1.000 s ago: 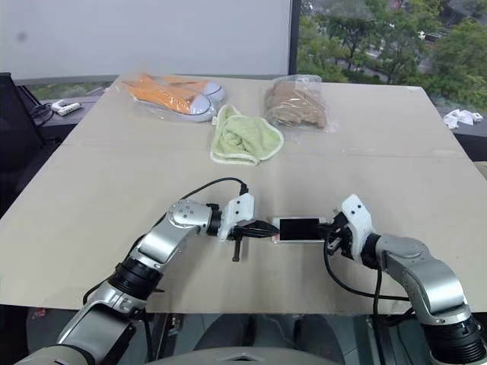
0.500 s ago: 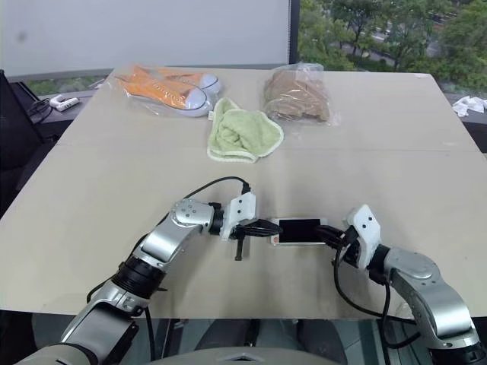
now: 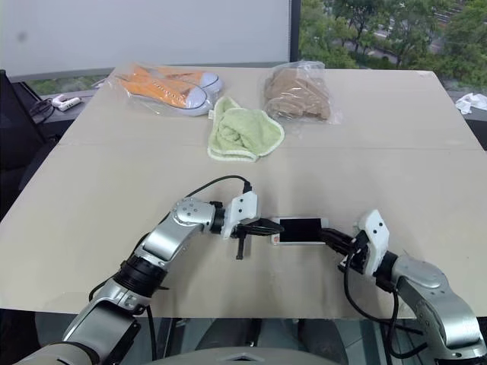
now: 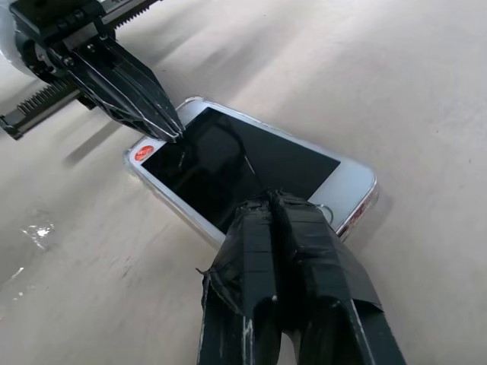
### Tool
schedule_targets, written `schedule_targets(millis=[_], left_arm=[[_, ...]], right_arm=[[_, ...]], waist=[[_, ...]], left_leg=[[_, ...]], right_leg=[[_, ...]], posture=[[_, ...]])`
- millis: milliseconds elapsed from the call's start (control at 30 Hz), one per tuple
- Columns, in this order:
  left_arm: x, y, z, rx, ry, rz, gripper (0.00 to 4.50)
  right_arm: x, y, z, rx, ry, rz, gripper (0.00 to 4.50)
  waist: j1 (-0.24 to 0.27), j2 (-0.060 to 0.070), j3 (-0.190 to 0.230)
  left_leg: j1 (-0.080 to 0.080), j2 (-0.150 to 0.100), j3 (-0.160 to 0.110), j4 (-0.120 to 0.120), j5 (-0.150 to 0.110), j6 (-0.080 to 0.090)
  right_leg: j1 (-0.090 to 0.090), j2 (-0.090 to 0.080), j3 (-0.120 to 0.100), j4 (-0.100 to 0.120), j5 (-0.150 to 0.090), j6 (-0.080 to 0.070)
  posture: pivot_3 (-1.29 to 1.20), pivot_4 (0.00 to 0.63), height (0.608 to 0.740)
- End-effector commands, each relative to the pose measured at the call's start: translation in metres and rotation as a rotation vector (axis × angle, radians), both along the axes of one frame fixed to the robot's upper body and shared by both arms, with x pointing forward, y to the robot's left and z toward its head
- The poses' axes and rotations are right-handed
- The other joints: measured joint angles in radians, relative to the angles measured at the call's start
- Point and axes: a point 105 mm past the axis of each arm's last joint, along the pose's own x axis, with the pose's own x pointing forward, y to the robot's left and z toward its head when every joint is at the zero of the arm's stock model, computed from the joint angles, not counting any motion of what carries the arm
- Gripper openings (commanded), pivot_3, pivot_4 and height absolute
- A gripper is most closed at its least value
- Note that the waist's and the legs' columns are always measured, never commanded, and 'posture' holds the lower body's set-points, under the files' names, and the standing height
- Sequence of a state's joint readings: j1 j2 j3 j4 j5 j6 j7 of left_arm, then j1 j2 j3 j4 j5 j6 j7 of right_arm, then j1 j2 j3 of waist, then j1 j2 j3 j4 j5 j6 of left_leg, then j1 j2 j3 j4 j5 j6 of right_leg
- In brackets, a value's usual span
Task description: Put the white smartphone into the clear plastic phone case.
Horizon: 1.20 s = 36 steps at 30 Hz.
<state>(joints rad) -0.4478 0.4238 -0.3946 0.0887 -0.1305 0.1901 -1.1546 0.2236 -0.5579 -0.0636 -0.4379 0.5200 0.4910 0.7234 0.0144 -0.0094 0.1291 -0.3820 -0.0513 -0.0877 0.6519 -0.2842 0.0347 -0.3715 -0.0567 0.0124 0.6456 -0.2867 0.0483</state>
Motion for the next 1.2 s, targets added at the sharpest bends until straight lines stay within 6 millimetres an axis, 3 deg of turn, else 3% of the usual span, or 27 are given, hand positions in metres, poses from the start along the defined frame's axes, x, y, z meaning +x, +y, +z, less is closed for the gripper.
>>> schedule_targets(millis=[33,333,733,967,1200], left_arm=[[-0.001,-0.004,0.004,-0.007,-0.022,-0.022,0.00],[-0.001,-0.005,0.004,-0.009,-0.021,-0.024,0.00],[0.000,-0.005,0.005,-0.008,-0.026,-0.021,0.00],[-0.001,-0.005,0.005,-0.005,-0.031,-0.021,0.00],[-0.001,-0.003,0.004,0.001,-0.029,-0.014,0.00]], right_arm=[[-0.003,-0.007,-0.002,-0.004,0.012,-0.020,0.03],[-0.006,-0.016,-0.017,-0.065,0.060,-0.040,0.03],[-0.014,-0.018,-0.054,-0.269,0.167,0.033,0.03],[-0.028,-0.017,-0.074,-0.304,0.332,0.066,0.03],[-0.039,-0.017,-0.082,-0.327,0.463,0.096,0.03]], waist=[[0.000,0.000,0.000],[0.000,0.000,0.001],[0.000,-0.004,-0.002],[0.000,-0.012,-0.008],[0.004,-0.018,-0.013]], left_leg=[[0.000,0.000,0.000,0.000,0.000,0.000],[0.000,0.000,0.000,0.001,0.001,-0.002],[0.003,0.000,0.000,0.002,0.001,-0.001],[0.006,0.000,0.000,0.003,0.000,0.001],[0.015,0.000,-0.001,0.002,-0.001,0.001]], right_leg=[[0.000,0.000,0.000,0.000,0.000,0.000],[0.000,0.000,0.000,0.001,0.000,0.000],[0.001,0.000,0.000,0.003,0.000,0.000],[0.003,0.001,0.001,0.007,0.000,0.000],[0.013,0.000,0.000,0.004,0.000,0.000]], posture=[[0.00,0.150,0.740],[0.00,0.150,0.740],[0.00,0.150,0.740],[0.00,0.150,0.740],[0.00,0.150,0.740]])
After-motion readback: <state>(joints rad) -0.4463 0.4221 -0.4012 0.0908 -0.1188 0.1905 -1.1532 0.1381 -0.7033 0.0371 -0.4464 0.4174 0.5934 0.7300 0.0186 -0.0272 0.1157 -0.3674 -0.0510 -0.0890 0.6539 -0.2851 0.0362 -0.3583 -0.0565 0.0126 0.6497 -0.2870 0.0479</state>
